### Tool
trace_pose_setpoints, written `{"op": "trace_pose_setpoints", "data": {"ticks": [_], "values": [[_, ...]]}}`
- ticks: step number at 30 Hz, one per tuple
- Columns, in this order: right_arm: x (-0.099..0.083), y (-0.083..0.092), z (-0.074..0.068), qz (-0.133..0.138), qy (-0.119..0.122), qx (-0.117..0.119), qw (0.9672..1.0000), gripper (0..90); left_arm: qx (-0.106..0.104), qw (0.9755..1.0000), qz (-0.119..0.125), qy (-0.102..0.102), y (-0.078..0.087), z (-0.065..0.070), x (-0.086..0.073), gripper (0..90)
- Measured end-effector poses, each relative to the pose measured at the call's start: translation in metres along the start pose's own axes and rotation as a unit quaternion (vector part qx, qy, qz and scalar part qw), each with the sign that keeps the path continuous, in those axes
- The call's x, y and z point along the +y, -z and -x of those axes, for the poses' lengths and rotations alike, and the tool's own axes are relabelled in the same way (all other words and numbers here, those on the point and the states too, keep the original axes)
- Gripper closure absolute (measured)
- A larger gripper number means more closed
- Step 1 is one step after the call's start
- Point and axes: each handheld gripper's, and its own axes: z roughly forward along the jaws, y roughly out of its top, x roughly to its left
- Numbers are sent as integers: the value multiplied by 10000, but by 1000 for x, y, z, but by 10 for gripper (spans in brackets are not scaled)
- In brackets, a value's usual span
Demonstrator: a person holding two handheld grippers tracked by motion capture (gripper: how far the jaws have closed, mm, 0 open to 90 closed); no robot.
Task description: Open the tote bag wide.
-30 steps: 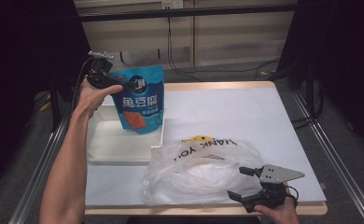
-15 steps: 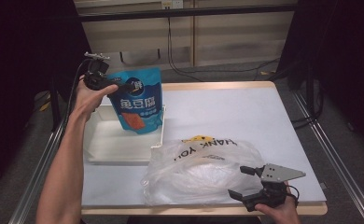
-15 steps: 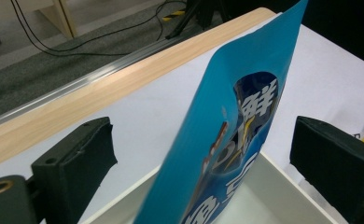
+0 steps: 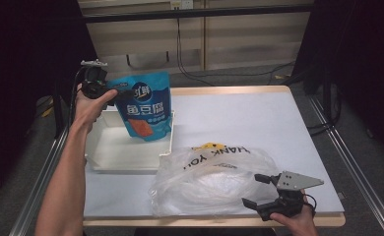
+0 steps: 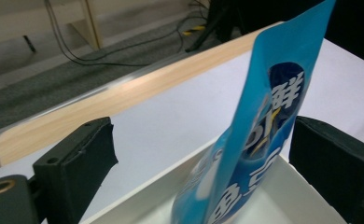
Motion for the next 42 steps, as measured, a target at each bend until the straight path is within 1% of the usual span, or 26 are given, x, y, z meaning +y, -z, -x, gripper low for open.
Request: {"op": "trace_pose_setpoints", "data": {"ticks": [2, 4, 5, 6, 8, 9, 11, 14, 15, 16, 17, 19, 22, 23, 25, 27, 29, 30, 31, 33, 34, 35, 37, 39, 41, 42], "values": [[0, 0, 0, -5, 5, -1, 10000, 105, 197, 9998, -70, -21, 3, -1, -3, 60], [0, 0, 0, -14, 15, -3, 10000, 105, 206, 9998, 31, -5, 6, 0, -5, 72], [0, 0, 0, -1, 21, 7, 10000, 105, 270, 9996, 47, 7, 8, 1, -6, 72], [0, 1, 0, -1, 25, -7, 10000, 105, 268, 9996, 64, -20, 9, 2, -6, 64], [0, 1, 0, -9, 24, -18, 10000, 105, 321, 9992, 192, -125, 12, 7, -8, 73], [0, 1, 0, -5, 22, -33, 10000, 105, 341, 9991, 218, -111, 14, 9, -9, 75], [1, 0, -1, -9, 31, -13, 10000, 105, 303, 9993, 212, -56, 16, 11, -12, 61], [2, 0, -3, -4, 75, -21, 10000, 105, 333, 9993, 123, -136, 21, 16, -15, 49], [2, 0, -4, -5, 81, -24, 10000, 105, 356, 9991, 162, -135, 24, 17, -16, 45], [3, -1, -5, -4, 91, -26, 10000, 105, 363, 9991, 168, -112, 27, 18, -16, 35], [3, -1, -5, -7, 91, -22, 10000, 105, 300, 9993, 208, -108, 29, 19, -17, 28], [3, -2, -4, -13, 90, -43, 9999, 105, 345, 9992, 188, -18, 34, 21, -20, 36], [3, -1, -3, 8, 57, -96, 9999, 108, 355, 9992, 201, -51, 41, 24, -25, 40], [3, 0, -2, 29, 49, -110, 9999, 110, 337, 9991, 212, -137, 44, 26, -28, 40], [3, 1, -2, 60, 39, -155, 9999, 110, 383, 9987, 285, -187, 49, 30, -31, 50], [3, 3, -1, 68, 27, -204, 9998, 111, 423, 9984, 329, -165, 56, 33, -35, 64], [3, 3, -1, 84, 15, -214, 9997, 111, 405, 9980, 430, -212, 61, 36, -38, 65], [3, 4, 0, 85, 22, -222, 9997, 111, 468, 9976, 426, -290, 64, 38, -40, 65], [3, 4, 0, 83, 21, -221, 9997, 111, 487, 9972, 494, -290, 66, 39, -42, 65], [3, 4, 0, 90, 19, -230, 9997, 111, 331, 9969, 697, -148, 70, 40, -51, 67], [3, 4, 0, 103, 27, -253, 9996, 111, 482, 9968, 615, -193, 71, 43, -54, 67], [3, 4, 0, 104, 19, -260, 9996, 111, 578, 9963, 599, -214, 71, 45, -57, 67], [3, 5, 1, 102, 8, -266, 9996, 111, 450, 9971, 585, -174, 72, 47, -65, 68], [3, 5, 2, 102, -16, -280, 9996, 111, 499, 9969, 543, -292, 71, 53, -71, 67], [4, 5, 2, 119, -15, -297, 9995, 112, 390, 9971, 468, -467, 70, 59, -78, 67], [4, 6, 2, 129, 13, -312, 9994, 113, 368, 9970, 488, -474, 70, 62, -81, 67]]}}
